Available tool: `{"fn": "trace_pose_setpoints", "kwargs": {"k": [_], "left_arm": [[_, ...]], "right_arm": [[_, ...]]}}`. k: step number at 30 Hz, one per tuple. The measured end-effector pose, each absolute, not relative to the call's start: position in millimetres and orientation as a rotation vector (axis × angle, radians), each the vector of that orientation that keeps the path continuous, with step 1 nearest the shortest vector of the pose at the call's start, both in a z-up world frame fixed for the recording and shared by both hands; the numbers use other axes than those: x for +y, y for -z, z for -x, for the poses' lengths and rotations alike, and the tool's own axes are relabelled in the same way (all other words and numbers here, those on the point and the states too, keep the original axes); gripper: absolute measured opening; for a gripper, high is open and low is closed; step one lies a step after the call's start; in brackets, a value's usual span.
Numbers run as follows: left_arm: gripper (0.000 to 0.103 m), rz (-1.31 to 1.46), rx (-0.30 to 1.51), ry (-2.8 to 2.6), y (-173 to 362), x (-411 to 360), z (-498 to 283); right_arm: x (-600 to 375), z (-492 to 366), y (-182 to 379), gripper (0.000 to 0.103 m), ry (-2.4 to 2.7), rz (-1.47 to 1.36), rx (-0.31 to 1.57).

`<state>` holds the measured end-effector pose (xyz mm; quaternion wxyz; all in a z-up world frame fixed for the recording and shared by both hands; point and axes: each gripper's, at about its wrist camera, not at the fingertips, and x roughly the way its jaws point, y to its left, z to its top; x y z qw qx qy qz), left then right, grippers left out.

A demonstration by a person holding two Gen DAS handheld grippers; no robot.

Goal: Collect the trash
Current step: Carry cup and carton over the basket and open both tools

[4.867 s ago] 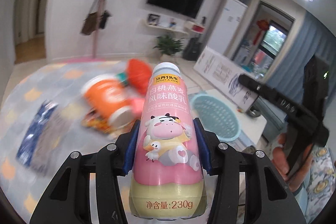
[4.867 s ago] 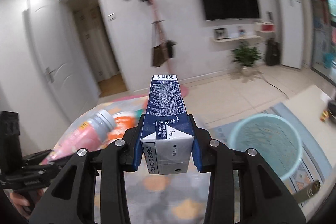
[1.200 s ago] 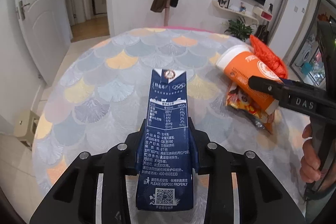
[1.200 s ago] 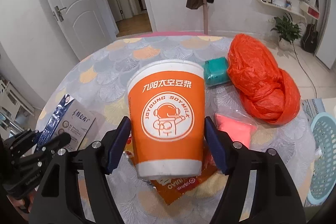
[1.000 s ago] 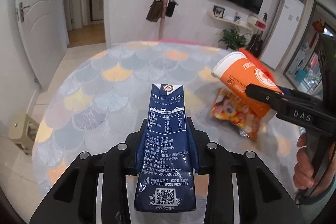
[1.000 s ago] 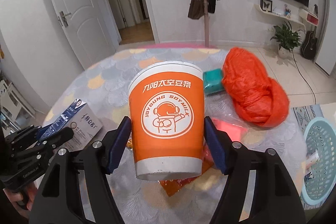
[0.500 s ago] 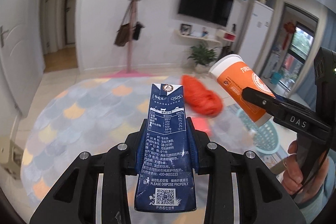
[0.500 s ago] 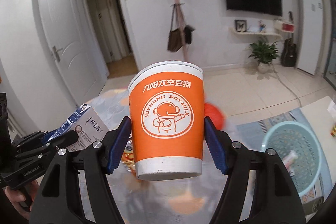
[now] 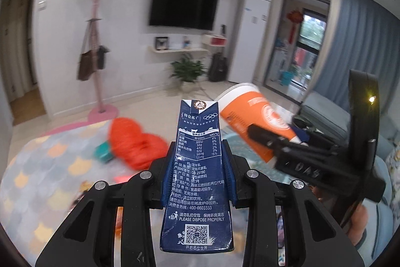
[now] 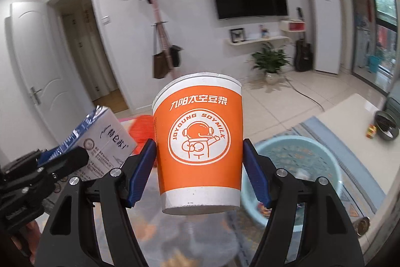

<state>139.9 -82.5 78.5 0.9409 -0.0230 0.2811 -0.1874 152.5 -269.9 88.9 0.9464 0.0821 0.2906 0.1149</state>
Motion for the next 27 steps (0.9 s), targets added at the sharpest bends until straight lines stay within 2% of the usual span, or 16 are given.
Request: {"fn": "trace_pose_setpoints", "kwargs": {"k": [15, 27], "left_arm": [[0.032, 0.052, 0.744, 0.534, -27, -197, -225], [0.033, 0.142, 0.944, 0.507, 42, -218, -282]], "right_arm": [[-409, -183, -14, 0.066, 0.026, -0.361, 0.719], [-451, -216, 39, 0.068, 0.123, -0.446, 0.846]]}}
